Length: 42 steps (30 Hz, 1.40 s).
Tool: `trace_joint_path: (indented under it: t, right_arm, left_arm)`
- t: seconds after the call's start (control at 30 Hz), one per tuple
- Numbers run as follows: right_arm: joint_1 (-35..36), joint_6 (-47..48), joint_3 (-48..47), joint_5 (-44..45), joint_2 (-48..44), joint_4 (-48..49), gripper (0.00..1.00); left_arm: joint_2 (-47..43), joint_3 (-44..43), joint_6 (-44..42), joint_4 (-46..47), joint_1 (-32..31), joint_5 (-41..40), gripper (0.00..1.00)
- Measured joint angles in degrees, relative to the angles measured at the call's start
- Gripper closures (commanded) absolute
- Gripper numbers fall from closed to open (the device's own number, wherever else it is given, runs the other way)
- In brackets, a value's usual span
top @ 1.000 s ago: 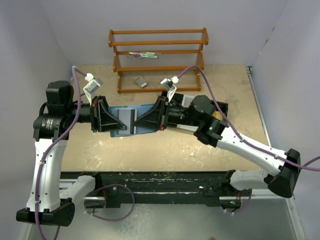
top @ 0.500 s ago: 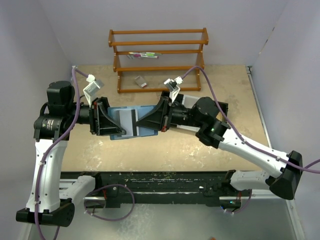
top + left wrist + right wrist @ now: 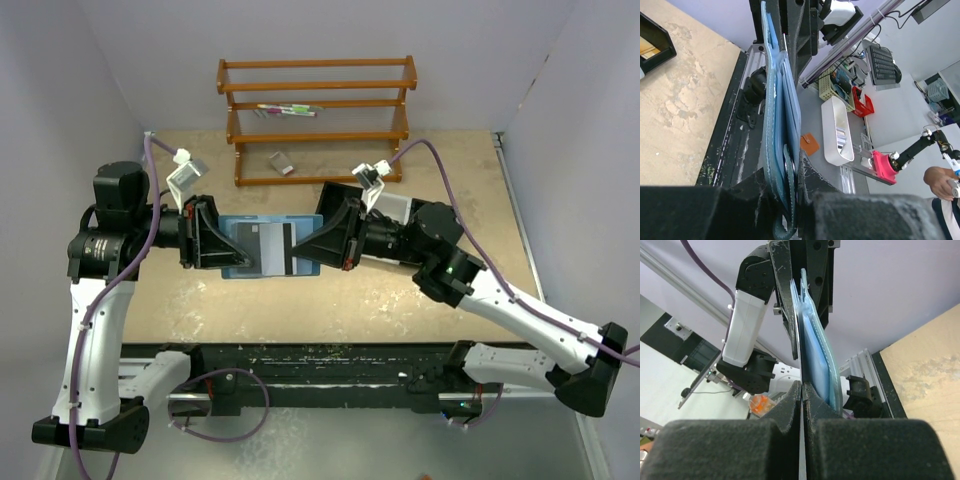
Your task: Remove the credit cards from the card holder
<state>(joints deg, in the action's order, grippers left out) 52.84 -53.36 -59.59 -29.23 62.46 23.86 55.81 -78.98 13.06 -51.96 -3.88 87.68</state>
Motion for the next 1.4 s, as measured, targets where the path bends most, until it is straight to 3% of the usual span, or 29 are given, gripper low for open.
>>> trace_joint_path:
  t: [0.37,0.53,0.73,0.97,1.13,1.4]
  right_arm:
    - [-4.85,3.04,0.20,2.32,-7.43,-10.75,1.00]
    - [-12.55,4.70,0.50,2.73,-12.22,-18.43,1.00]
    - [-20.39,7.39,0.98,2.99,-12.66,-27.02,1.00]
    - [-26.47,11.58,3.08,7.91,-1.84,-32.72,1.00]
    - [-27.26,14.80,0.96,11.78,12.98,-34.10,1.00]
    - [-27.26,18.93,-10.34,14.97,32.48,-35.08,1.00]
  left_arm:
    - [0.39,-2.64,-2.27,-1.64,0.00,-3.43,0.87]
    - [2.60,-8.70,-11.52,-9.07,0.00,-14.23,0.87]
    - [4.02,-9.20,-18.51,-14.38,0.00,-28.65,0.88]
    - [3.54,-9.20,-24.15,-17.62,0.00,-40.89,0.87]
    - [2.34,-9.20,-26.47,-19.80,0.00,-42.18,0.87]
    - [1.38,-9.22,-27.78,-21.79,0.00,-41.77,0.87]
